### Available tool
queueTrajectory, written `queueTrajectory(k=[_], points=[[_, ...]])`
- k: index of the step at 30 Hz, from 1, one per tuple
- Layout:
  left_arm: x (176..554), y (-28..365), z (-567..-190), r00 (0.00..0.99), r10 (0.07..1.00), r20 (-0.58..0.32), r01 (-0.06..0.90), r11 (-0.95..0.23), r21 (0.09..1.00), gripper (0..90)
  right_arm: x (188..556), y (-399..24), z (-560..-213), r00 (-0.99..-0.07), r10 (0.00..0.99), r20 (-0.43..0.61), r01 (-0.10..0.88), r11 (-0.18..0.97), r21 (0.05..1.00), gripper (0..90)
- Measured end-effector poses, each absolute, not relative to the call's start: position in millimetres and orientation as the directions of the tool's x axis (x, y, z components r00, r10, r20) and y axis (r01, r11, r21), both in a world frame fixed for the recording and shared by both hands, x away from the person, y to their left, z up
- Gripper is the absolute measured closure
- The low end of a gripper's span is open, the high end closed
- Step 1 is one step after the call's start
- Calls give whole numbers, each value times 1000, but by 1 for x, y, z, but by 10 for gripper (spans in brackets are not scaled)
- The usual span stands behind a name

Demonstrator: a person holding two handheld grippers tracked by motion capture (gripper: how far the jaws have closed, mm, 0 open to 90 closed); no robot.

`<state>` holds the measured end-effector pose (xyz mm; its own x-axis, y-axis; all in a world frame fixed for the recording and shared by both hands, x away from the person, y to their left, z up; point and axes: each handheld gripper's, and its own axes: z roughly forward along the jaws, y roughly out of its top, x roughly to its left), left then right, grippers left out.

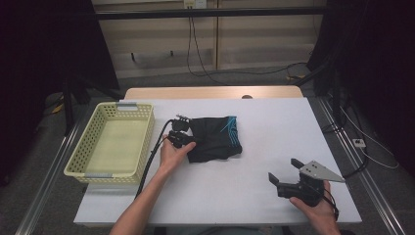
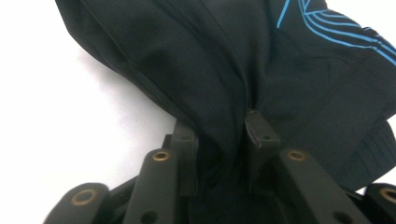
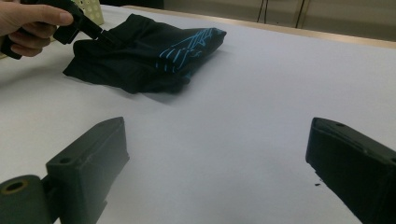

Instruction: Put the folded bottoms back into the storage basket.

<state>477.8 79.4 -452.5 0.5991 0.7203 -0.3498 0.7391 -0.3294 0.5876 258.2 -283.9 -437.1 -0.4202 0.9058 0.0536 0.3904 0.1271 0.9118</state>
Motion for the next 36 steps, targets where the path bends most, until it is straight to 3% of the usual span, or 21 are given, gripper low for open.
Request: queueTrajectory(k=[19, 36], points=[[476, 92, -428, 593, 665, -454, 716, -179, 675, 743, 256, -287, -437, -419, 906, 61, 391, 120, 912, 54], [468, 96, -404, 660, 655, -367, 628, -213, 749, 747, 256, -287, -437, -416, 907, 62, 393, 117, 912, 53]])
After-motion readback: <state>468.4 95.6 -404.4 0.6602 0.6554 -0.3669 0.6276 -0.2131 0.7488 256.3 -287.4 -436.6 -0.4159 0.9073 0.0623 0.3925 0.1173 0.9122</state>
